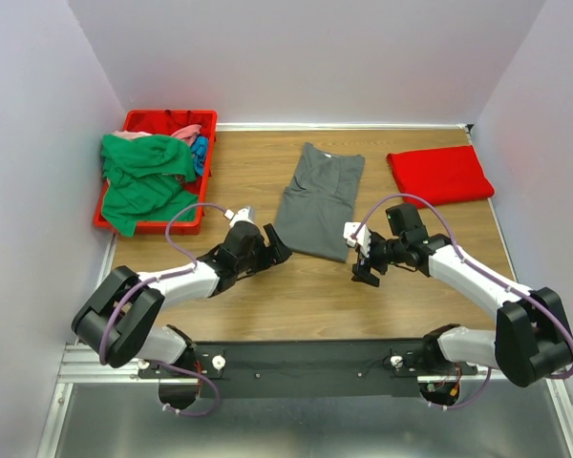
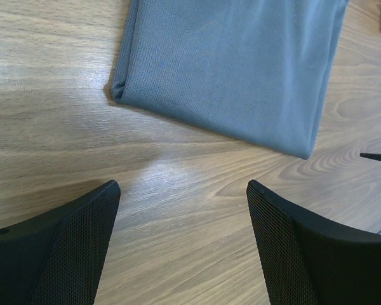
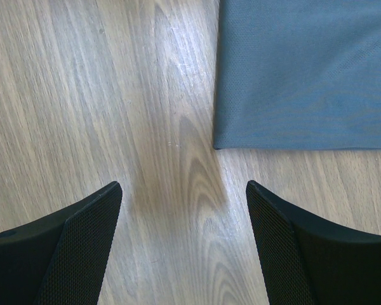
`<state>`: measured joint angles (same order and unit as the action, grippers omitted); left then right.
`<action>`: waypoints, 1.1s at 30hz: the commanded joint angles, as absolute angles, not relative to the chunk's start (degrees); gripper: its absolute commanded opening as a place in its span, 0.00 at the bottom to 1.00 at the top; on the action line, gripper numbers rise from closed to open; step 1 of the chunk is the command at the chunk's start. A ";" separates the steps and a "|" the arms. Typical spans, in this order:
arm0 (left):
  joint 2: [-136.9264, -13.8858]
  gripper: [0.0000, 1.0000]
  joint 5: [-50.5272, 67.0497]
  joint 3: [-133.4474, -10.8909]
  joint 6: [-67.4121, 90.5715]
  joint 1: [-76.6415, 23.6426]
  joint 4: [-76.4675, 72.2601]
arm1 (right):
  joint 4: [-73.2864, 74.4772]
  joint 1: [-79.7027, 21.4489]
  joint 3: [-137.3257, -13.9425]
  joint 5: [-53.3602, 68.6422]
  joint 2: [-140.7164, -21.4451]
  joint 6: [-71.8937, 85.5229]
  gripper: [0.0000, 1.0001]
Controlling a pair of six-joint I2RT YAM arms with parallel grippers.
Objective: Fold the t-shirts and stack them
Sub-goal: Fold the tshirt
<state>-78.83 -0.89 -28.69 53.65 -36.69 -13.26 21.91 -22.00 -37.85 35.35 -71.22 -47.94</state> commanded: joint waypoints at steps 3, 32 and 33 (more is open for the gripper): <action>-79.98 0.88 -1.93 -29.97 53.61 -35.95 -14.85 | 20.92 -21.71 -37.00 36.74 -71.72 -48.87 0.85; -96.24 0.74 -1.49 -39.29 57.66 -31.64 -13.36 | 20.48 -23.20 -40.33 33.59 -74.79 -52.82 0.85; -96.41 0.74 -1.49 -39.11 57.66 -31.64 -13.19 | 19.96 -23.73 -40.78 32.70 -75.75 -52.82 0.85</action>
<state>-93.95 -0.38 -39.70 57.67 -31.86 -16.78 21.98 -22.35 -37.80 35.14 -73.34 -50.76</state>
